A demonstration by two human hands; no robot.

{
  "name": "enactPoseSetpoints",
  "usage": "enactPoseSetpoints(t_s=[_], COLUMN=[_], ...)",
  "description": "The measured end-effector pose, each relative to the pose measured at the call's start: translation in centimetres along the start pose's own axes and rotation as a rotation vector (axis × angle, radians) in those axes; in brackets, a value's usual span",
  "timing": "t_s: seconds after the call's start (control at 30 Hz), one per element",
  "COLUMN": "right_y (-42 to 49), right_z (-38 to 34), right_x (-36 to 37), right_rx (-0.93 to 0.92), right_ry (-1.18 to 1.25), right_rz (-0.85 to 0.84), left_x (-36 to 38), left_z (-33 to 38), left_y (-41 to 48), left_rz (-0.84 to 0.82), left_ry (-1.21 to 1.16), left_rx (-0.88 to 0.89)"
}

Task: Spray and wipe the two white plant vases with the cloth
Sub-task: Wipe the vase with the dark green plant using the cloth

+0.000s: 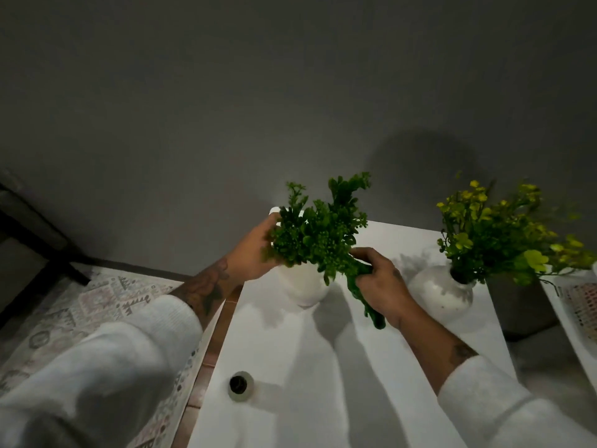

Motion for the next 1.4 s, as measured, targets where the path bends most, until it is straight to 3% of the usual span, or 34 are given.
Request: enactPoseSetpoints(t_s=[0.13, 0.33, 0.53, 0.77, 0.9, 1.17, 1.27, 1.4], right_y=[-1.8, -4.2, -5.5, -5.0, -4.8, -5.7, -6.5, -8.0], right_z=[1.9, 4.7, 4.8, 3.9, 3.4, 1.4, 1.5, 3.5], right_x=[-1.0, -0.6, 0.1, 0.3, 0.9, 3.0, 4.6, 7.6], right_rx=[0.105, 0.255, 0.285, 0.317, 0.331, 0.217, 0.195, 0.301], right_ry=[0.012, 0.083, 0.103, 0.162, 0.238, 0.292, 0.315, 0.400], right_rz=[0.071, 0.156, 0.203, 0.274, 0.300, 0.431, 0.537, 0.642], left_x=[-0.4, 0.8, 2.2, 2.5, 3.2, 3.8, 3.8, 3.8], left_z=[-1.7, -2.8, -3.3, -3.2, -2.9, -2.5, -2.6, -2.6], left_y=[0.7, 1.3, 2.3, 2.1, 1.4, 3.8, 4.3, 4.7], left_rz=[-0.063, -0.203, -0.330, -0.164, -0.027, -0.300, -0.308, -0.306], left_ry=[-0.020, 0.052, 0.084, 0.132, 0.324, 0.215, 0.189, 0.175], left_rx=[-0.052, -0.003, 0.105, 0.186, 0.219, 0.210, 0.180, 0.170])
Point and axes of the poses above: each hand's wrist, its own y-axis towards the middle knuckle, its own x-axis out of the palm, z = x × y, the point moved 7 cm from there along y, towards the middle knuckle, and after that the axes turned 15 degrees about z, right-handed, at the moved point
